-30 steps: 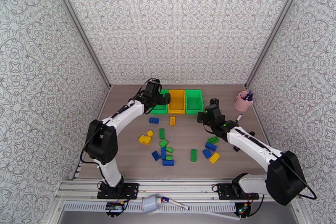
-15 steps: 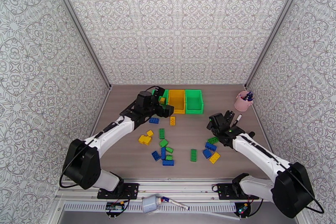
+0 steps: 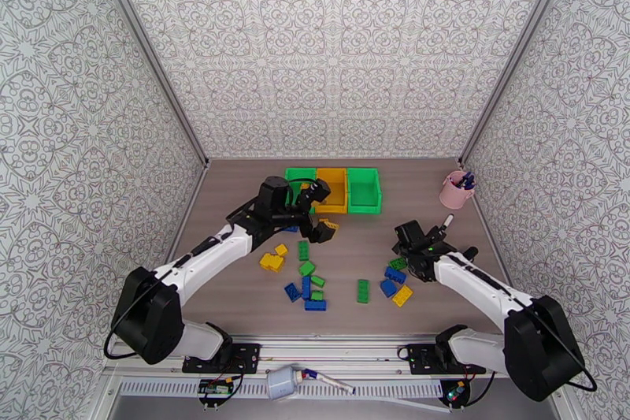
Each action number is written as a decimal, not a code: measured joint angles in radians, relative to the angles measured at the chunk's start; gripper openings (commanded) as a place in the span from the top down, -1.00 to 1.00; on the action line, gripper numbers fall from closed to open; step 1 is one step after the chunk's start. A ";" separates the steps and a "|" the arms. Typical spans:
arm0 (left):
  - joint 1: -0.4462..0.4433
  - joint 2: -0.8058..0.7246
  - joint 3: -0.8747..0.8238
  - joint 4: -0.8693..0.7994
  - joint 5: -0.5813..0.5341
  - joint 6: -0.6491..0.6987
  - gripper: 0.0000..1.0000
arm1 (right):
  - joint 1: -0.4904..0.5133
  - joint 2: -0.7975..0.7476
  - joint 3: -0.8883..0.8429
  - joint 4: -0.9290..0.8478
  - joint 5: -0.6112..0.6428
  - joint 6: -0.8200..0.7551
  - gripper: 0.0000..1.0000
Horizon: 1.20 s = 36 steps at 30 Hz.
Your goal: Sort the legos into containers by color
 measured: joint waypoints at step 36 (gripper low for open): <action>-0.002 -0.074 -0.053 -0.035 0.068 0.061 -0.99 | 0.015 0.180 0.212 0.028 -0.111 -0.224 0.46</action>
